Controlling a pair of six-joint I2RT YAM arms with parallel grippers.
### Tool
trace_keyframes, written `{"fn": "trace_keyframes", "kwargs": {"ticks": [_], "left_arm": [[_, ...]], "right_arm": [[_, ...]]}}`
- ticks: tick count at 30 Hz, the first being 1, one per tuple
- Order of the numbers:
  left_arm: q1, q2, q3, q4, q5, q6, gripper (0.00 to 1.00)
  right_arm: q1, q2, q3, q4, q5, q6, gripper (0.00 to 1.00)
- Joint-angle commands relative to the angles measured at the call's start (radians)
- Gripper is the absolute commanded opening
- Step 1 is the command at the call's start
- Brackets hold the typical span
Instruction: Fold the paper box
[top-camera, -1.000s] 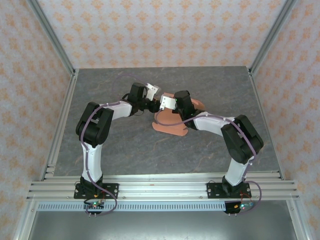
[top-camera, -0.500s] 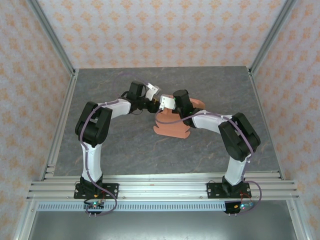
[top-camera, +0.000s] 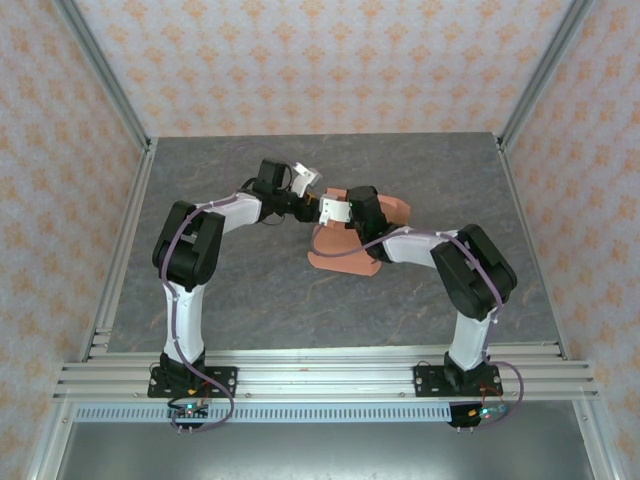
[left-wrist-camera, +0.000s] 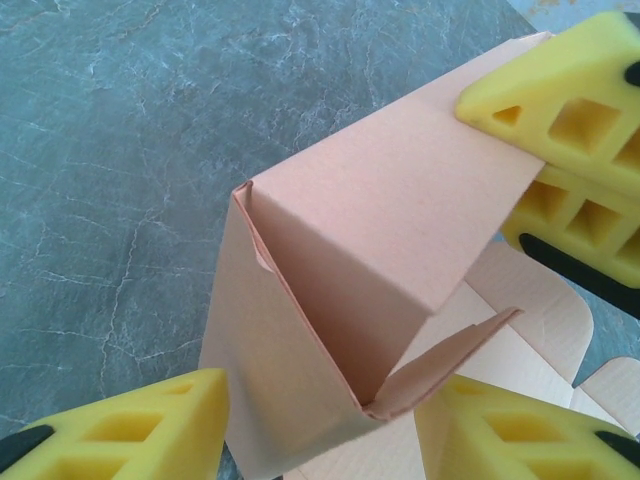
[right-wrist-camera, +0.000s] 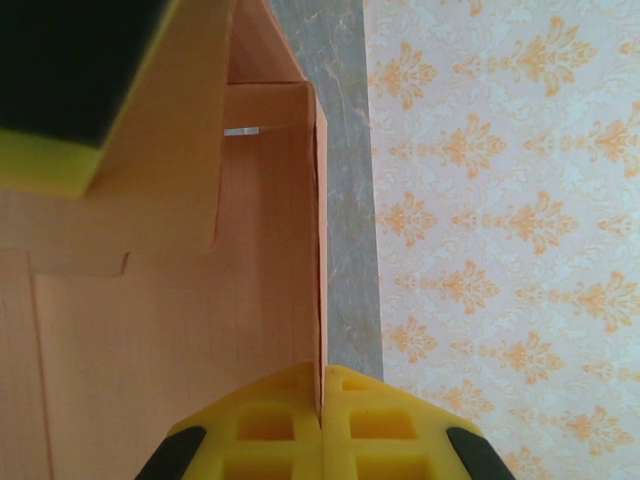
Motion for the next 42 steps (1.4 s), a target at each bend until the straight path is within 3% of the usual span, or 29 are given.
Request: {"fn": "trace_keyframes", "kwargs": {"ticks": [1, 15, 27, 42], "left_arm": [[0.003, 0.014, 0.036, -0.018, -0.019, 0.002, 0.50], [-0.012, 0.000, 0.011, 0.041, -0.154, -0.039, 0.50], [-0.025, -0.018, -0.059, 0.221, -0.279, -0.143, 0.45], [-0.065, -0.001, -0.001, 0.100, -0.589, -0.217, 0.35]], "right_arm": [[0.015, 0.006, -0.025, 0.031, -0.013, -0.023, 0.00], [0.026, 0.020, -0.038, 0.067, 0.002, -0.038, 0.00], [0.030, 0.010, -0.042, 0.020, -0.019, 0.006, 0.00], [0.042, -0.022, -0.039, 0.027, -0.036, 0.040, 0.00]]}}
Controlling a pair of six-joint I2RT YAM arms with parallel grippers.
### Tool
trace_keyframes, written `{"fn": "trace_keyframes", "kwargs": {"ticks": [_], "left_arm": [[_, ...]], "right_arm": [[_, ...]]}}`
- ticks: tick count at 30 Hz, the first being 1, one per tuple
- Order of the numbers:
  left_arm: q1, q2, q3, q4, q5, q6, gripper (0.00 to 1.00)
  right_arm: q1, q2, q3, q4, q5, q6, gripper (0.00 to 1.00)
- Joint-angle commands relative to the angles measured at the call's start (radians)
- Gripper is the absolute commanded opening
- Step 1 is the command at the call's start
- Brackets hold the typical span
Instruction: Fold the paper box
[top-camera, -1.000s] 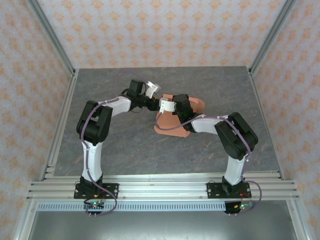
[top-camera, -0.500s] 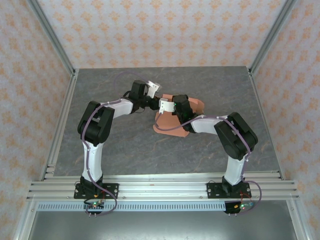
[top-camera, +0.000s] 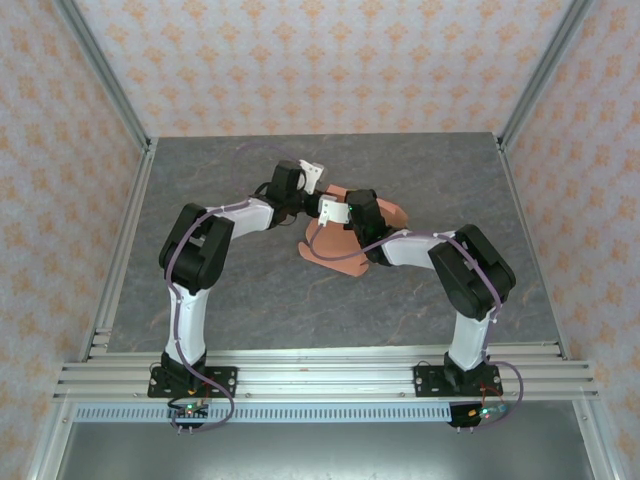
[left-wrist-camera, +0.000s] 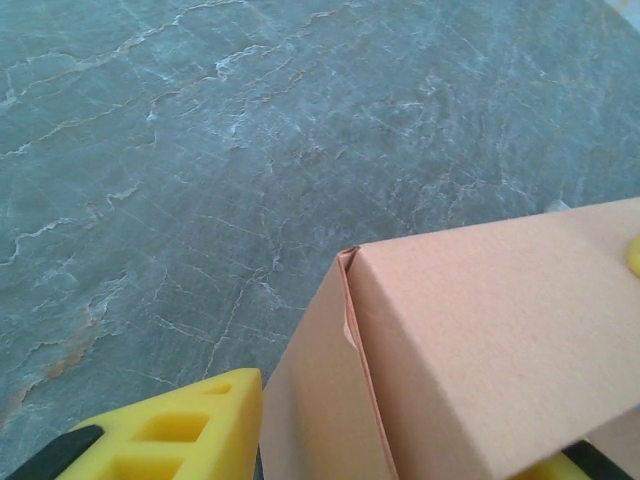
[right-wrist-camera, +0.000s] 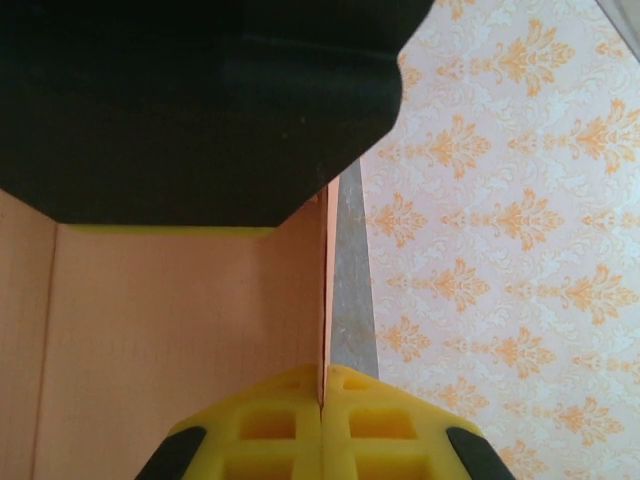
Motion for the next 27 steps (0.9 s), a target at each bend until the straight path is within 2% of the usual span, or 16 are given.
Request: {"fn": "trace_keyframes", "kwargs": {"ticks": [1, 10, 13, 18, 27], "left_arm": [[0.019, -0.001, 0.015, -0.038, -0.213, -0.057, 0.34], [0.008, -0.003, 0.003, -0.016, -0.332, -0.118, 0.24], [0.008, -0.002, -0.001, 0.004, -0.319, -0.134, 0.20], [0.008, -0.010, -0.026, 0.059, -0.222, -0.107, 0.13], [0.019, -0.023, -0.023, 0.010, -0.214, -0.065, 0.06]], "right_arm": [[0.029, -0.029, -0.016, -0.031, -0.054, 0.024, 0.00], [0.033, -0.038, -0.011, -0.036, -0.056, 0.036, 0.00], [0.033, -0.037, -0.009, -0.036, -0.057, 0.039, 0.00], [0.033, -0.028, 0.003, -0.039, -0.034, 0.047, 0.00], [0.026, -0.025, 0.006, -0.045, -0.021, 0.059, 0.00]]}}
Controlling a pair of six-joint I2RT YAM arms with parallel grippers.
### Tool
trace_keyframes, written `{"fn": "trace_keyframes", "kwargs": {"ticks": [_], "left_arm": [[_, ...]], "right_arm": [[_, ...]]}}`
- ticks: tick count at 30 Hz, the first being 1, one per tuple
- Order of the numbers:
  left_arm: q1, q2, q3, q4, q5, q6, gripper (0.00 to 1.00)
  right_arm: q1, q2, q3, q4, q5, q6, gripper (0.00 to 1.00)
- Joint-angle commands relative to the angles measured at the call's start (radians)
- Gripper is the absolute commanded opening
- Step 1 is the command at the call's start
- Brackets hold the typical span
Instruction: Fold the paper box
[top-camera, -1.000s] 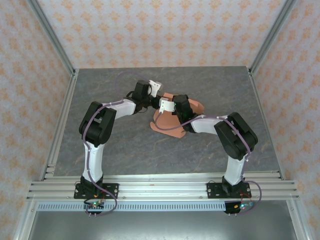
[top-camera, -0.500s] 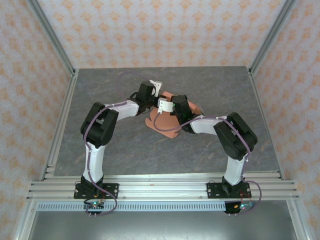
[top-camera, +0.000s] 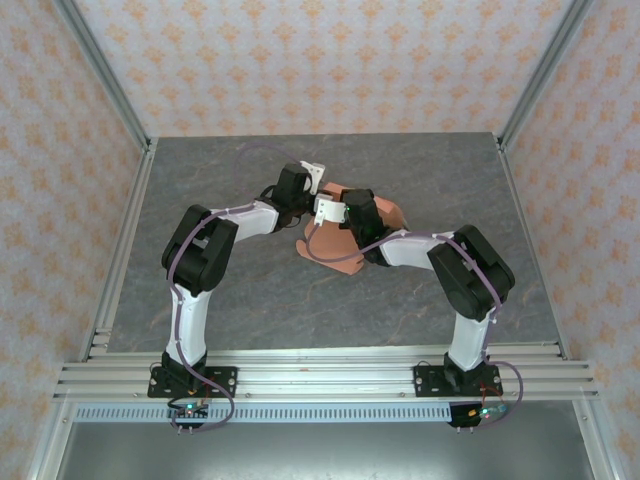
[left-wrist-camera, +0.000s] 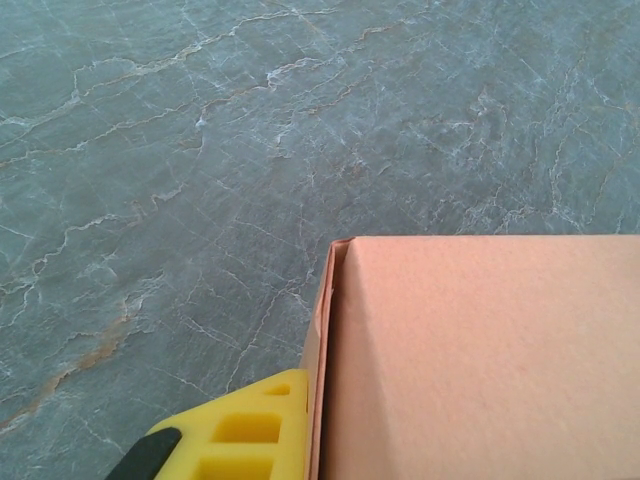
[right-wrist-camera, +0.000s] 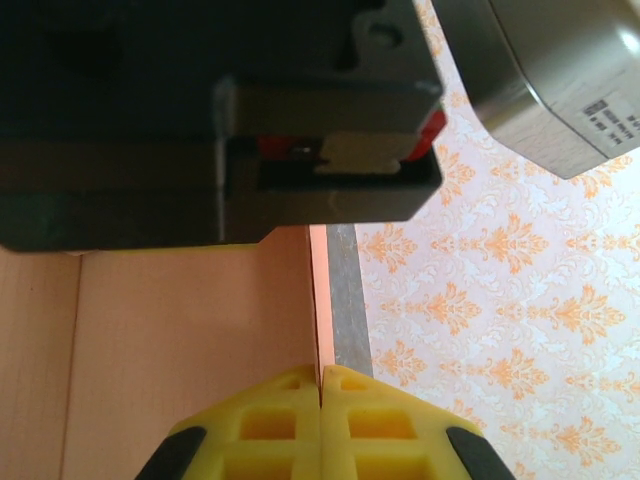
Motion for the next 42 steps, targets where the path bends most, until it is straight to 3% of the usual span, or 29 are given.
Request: {"fn": "trace_keyframes", "kwargs": {"ticks": [1, 6, 10, 17, 20, 27, 33, 42], "left_arm": [[0.053, -0.025, -0.013, -0.026, -0.083, -0.003, 0.05], [0.052, -0.048, -0.013, -0.079, -0.106, 0.025, 0.04], [0.052, -0.070, -0.027, -0.098, -0.134, 0.039, 0.04], [0.053, -0.102, -0.056, -0.121, -0.172, 0.061, 0.04], [0.053, -0.124, -0.075, -0.128, -0.204, 0.063, 0.04], [0.053, -0.209, -0.156, -0.114, -0.265, 0.006, 0.04], [0.053, -0.272, -0.259, -0.035, -0.343, -0.071, 0.03], [0.049, -0.319, -0.325, 0.020, -0.373, -0.089, 0.03]], "right_arm": [[0.009, -0.023, -0.003, -0.070, 0.004, 0.043, 0.00], [0.004, -0.028, 0.014, -0.090, 0.012, 0.098, 0.08], [0.004, -0.064, 0.022, -0.135, -0.010, 0.191, 0.26], [0.011, -0.165, -0.009, -0.197, -0.057, 0.391, 0.44], [0.017, -0.259, -0.027, -0.263, -0.109, 0.553, 0.55], [-0.005, -0.424, 0.069, -0.635, -0.147, 1.057, 0.65], [-0.024, -0.306, 0.378, -1.050, -0.193, 1.583, 0.67], [-0.074, -0.051, 0.656, -1.172, -0.355, 1.823, 0.67]]}}
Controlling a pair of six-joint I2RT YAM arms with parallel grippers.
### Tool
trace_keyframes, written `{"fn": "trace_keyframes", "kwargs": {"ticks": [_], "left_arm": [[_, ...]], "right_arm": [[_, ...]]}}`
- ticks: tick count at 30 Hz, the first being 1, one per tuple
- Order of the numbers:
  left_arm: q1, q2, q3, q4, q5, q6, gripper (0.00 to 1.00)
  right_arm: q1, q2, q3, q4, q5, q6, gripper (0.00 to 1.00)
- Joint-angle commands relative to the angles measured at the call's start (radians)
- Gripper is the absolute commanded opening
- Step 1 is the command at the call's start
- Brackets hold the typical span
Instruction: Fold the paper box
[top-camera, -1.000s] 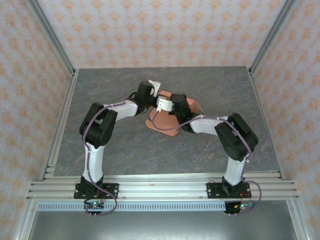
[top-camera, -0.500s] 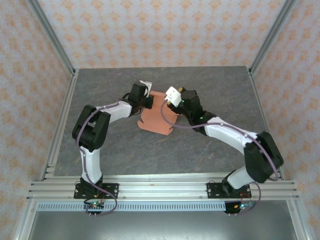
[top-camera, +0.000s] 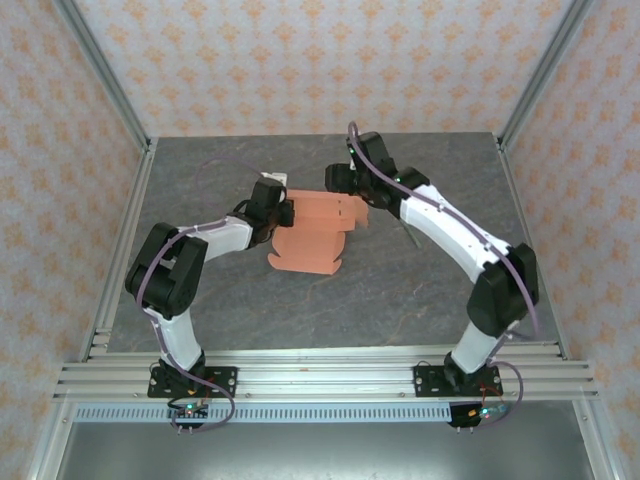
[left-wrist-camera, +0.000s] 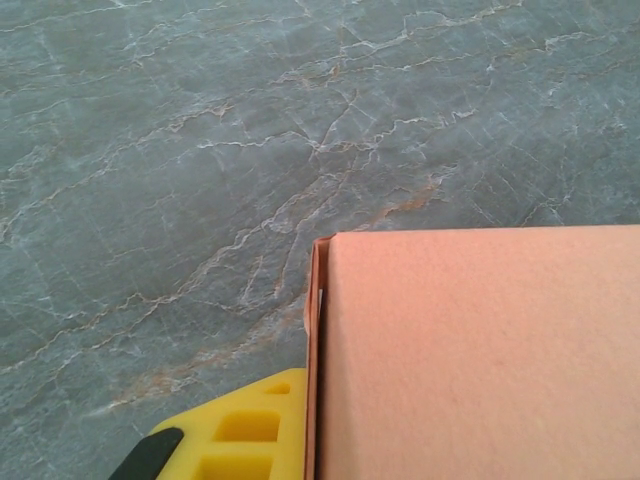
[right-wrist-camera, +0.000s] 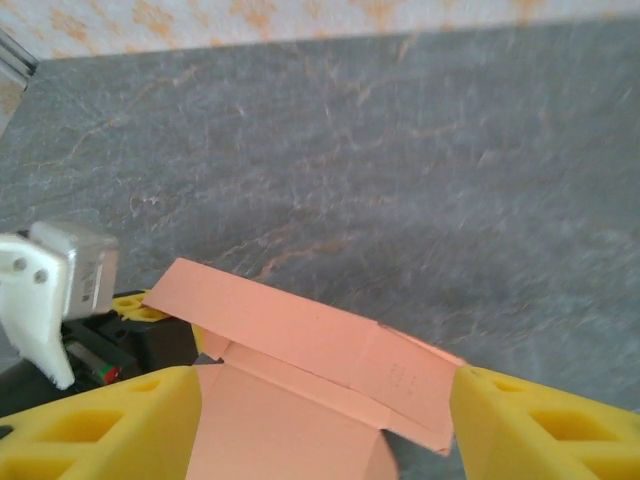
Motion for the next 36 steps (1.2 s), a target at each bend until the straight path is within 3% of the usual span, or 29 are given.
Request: {"fn": "trace_keyframes", "kwargs": {"ticks": [1, 7, 16, 32, 36], "left_arm": [[-0.003, -0.047, -0.013, 0.051, -0.053, -0.021, 0.03], [-0.003, -0.047, -0.013, 0.054, -0.053, -0.019, 0.03], [-0.011, -0.041, -0.013, 0.056, -0.046, -0.012, 0.03], [-0.016, -0.038, -0.011, 0.048, -0.044, -0.013, 0.03], [-0.016, -0.036, -0.005, 0.041, -0.044, -0.011, 0.04]], "right_arm": [[-0.032, 0.092, 0.080, -0.113, -0.091, 0.155, 0.67], [-0.040, 0.193, 0.147, -0.136, -0.137, 0.176, 0.65], [-0.048, 0.240, 0.103, -0.051, -0.217, 0.249, 0.57], [-0.078, 0.214, -0.098, 0.311, -0.291, 0.507, 0.26], [-0.078, 0.206, -0.107, 0.321, -0.290, 0.507, 0.25]]}}
